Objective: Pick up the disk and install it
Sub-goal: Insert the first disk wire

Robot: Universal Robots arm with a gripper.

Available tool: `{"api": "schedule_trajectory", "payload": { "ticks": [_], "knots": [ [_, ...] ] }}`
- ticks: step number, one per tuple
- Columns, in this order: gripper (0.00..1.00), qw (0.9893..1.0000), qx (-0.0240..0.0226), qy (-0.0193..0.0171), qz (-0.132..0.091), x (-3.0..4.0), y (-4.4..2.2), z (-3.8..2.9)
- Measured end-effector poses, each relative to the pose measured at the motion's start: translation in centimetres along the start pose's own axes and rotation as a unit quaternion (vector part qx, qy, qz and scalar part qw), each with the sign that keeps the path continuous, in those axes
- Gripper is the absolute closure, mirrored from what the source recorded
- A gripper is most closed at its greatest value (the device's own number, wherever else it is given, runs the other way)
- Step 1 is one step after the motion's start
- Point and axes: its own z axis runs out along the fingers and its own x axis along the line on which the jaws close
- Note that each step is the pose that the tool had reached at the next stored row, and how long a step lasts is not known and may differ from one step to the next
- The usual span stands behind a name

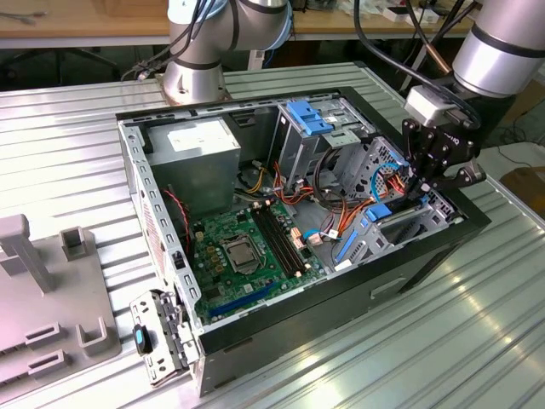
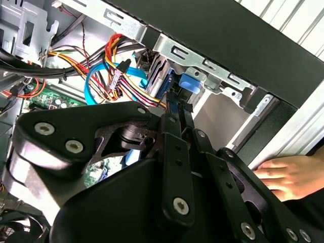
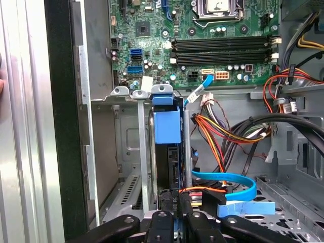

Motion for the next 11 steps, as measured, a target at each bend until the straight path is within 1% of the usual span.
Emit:
{"api": "schedule_trajectory", "payload": {
  "ticks": [6, 11],
  "knots": [
    [0.84, 1.0, 0.0002, -0.0004, -0.005, -0.01, 0.0, 0.02],
    [0.84, 1.0, 0.0003, -0.0003, -0.005, -0.04, 0.02, 0.25]
  ]
}}
